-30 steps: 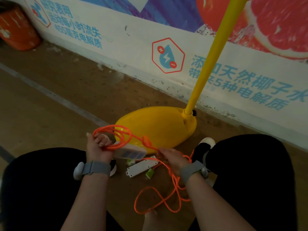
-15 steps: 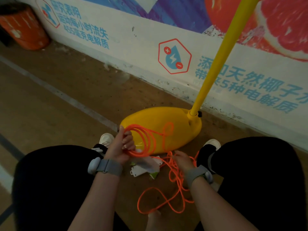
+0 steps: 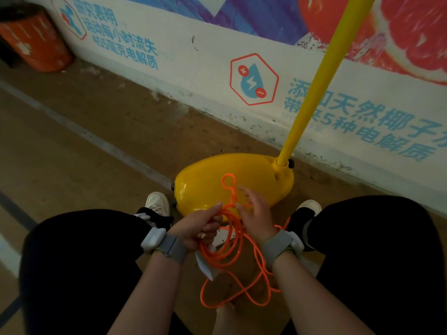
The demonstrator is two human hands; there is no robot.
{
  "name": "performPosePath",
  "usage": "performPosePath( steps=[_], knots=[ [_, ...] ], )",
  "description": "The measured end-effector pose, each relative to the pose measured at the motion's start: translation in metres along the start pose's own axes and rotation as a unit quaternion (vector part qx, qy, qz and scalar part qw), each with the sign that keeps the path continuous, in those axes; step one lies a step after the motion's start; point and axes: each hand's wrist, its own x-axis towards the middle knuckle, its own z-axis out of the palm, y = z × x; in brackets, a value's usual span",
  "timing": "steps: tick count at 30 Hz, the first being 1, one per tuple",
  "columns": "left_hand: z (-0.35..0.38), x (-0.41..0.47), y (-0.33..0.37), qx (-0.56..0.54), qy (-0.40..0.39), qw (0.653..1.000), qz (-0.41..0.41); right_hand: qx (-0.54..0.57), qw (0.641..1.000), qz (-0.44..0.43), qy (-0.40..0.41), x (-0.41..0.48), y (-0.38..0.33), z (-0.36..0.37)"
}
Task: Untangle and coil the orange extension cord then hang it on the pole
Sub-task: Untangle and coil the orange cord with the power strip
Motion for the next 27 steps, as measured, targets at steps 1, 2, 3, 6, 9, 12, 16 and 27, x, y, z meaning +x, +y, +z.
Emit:
performPosePath(
  steps=[1,2,3,6,9,12,16,27],
  knots=[
    [0.0,-0.001,0.0,0.019,0.006,1.0,0.0,0.018,0.998,-0.019,-0.057,0.002,-0.002,0.001],
    [-0.001,-0.002,0.0,0.032,0.005,0.999,0.001,0.053,0.991,0.005,-0.12,0.003,-0.004,0.002],
    [-0.003,-0.004,0.0,0.036,-0.002,0.999,0.001,0.093,0.978,0.057,-0.177,0.003,-0.004,0.003],
    [-0.012,-0.008,0.003,0.0,-0.016,1.0,0.026,0.142,0.947,0.171,-0.234,0.002,0.002,0.006],
    [-0.019,-0.007,0.007,-0.068,0.021,0.993,0.099,0.087,0.962,0.181,-0.183,-0.002,0.016,0.008],
    [-0.027,-0.006,0.009,-0.153,0.075,0.97,0.174,-0.047,0.977,0.161,-0.133,-0.007,0.032,0.007],
    [-0.034,-0.006,0.009,-0.304,0.09,0.918,0.237,-0.211,0.954,0.129,-0.17,-0.013,0.036,0.003],
    [-0.023,0.004,-0.002,-0.362,0.09,0.882,0.288,-0.387,0.875,0.282,-0.066,-0.015,0.028,0.003]
  ],
)
